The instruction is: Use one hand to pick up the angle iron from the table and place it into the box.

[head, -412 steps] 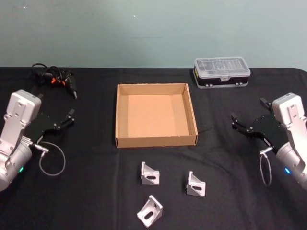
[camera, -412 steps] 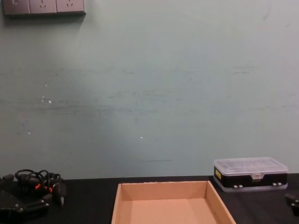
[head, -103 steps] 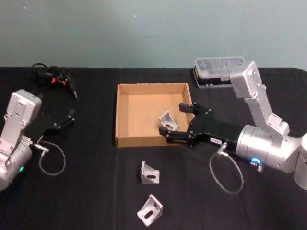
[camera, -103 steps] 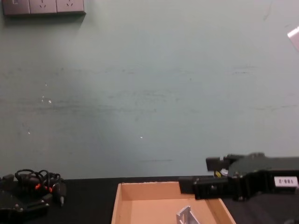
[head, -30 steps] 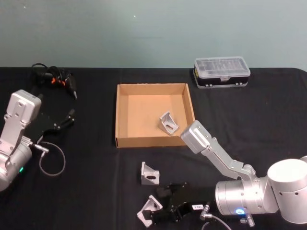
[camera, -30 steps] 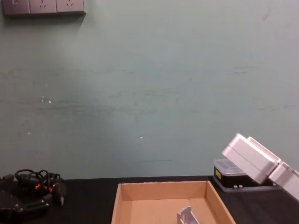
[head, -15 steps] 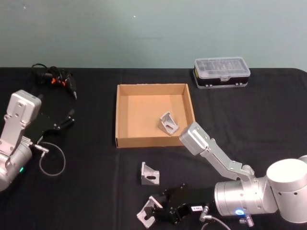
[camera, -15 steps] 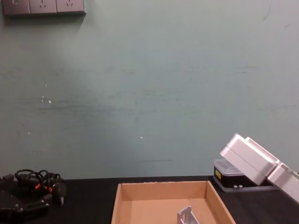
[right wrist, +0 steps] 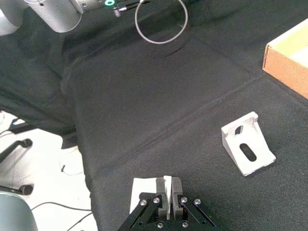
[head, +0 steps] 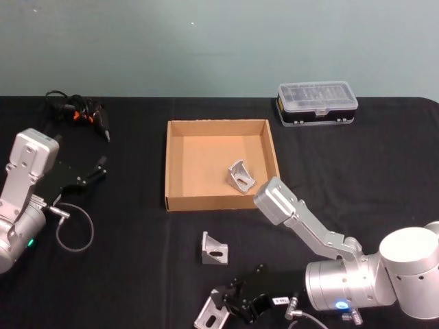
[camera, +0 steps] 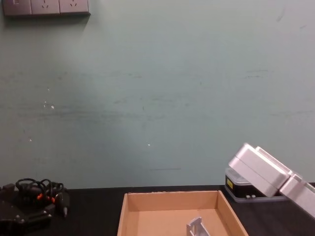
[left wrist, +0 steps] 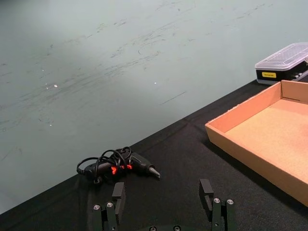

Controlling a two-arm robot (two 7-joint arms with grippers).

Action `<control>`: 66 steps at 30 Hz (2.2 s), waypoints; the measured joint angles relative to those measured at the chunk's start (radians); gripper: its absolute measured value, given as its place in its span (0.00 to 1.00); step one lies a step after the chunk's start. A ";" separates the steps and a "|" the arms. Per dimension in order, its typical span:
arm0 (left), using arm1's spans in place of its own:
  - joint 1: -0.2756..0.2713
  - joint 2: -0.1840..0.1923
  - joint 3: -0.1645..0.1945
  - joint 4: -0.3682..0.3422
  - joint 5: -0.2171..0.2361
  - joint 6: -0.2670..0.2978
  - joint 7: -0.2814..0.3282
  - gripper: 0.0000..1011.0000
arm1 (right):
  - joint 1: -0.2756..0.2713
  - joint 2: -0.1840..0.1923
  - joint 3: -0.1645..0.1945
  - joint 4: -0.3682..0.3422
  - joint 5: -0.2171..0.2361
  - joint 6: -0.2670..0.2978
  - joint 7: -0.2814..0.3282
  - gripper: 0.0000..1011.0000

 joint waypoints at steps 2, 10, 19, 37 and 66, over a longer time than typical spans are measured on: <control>0.000 0.000 0.000 0.000 0.000 0.000 0.000 1.00 | 0.002 0.001 -0.003 0.000 -0.002 -0.001 0.002 0.08; 0.000 0.000 0.000 0.000 0.000 0.000 0.000 1.00 | 0.000 0.011 0.008 -0.023 -0.005 -0.014 -0.003 0.08; 0.000 0.000 0.000 0.000 0.000 0.000 0.000 1.00 | -0.014 0.052 0.092 -0.103 -0.005 -0.062 -0.057 0.08; 0.000 0.000 0.000 0.000 0.000 0.000 0.000 1.00 | 0.056 0.011 0.181 0.020 -0.140 -0.166 -0.137 0.08; 0.000 0.000 0.000 0.000 0.000 0.000 0.000 1.00 | 0.317 -0.318 0.111 0.556 -0.271 -0.310 -0.002 0.08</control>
